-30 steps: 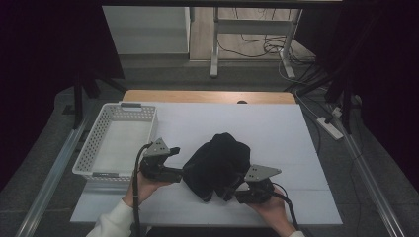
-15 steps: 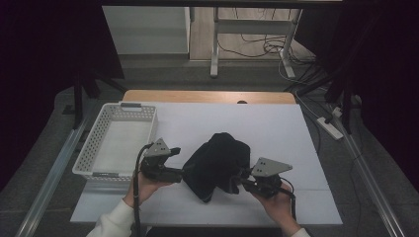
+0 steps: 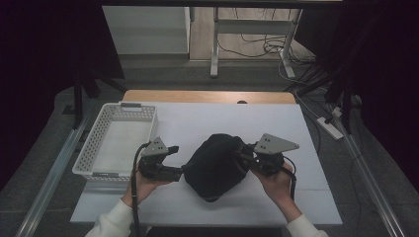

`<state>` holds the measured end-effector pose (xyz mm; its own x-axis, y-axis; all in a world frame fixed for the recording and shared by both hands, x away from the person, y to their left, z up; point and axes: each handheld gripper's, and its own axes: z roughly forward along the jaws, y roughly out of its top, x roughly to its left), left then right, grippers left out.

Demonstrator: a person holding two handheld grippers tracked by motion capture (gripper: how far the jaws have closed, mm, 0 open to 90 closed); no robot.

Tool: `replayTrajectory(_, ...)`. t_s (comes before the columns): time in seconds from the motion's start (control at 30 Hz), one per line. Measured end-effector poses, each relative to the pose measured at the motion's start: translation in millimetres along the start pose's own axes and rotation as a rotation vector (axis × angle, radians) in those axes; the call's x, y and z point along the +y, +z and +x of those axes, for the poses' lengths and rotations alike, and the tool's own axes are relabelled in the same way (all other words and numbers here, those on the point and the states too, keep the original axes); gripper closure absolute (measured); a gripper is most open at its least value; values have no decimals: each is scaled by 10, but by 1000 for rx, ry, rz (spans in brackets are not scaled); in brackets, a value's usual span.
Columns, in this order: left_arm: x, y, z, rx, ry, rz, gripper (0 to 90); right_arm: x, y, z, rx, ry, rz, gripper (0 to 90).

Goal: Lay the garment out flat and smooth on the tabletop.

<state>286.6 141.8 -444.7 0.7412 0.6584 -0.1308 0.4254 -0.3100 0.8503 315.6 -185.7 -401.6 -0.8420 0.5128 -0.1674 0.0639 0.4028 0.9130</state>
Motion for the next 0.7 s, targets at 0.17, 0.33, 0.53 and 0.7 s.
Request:
replayTrajectory(0.17, -2, 3, 1, 0, 0, 1, 207, -106, 209, -223, -23, 45, 54, 748)
replayTrajectory(0.33, -1, 2, 1, 3, 3, 1, 208, -359, 342, -489, -50, 127, 131, 747)
replayTrajectory(0.53, -16, 11, 27, 6, 1, 6, 207, -576, 353, -653, -76, 182, 177, 745)
replayTrajectory(0.7, -22, 21, 28, 5, 1, 9, 207, -644, 348, -700, -84, 203, 189, 743)
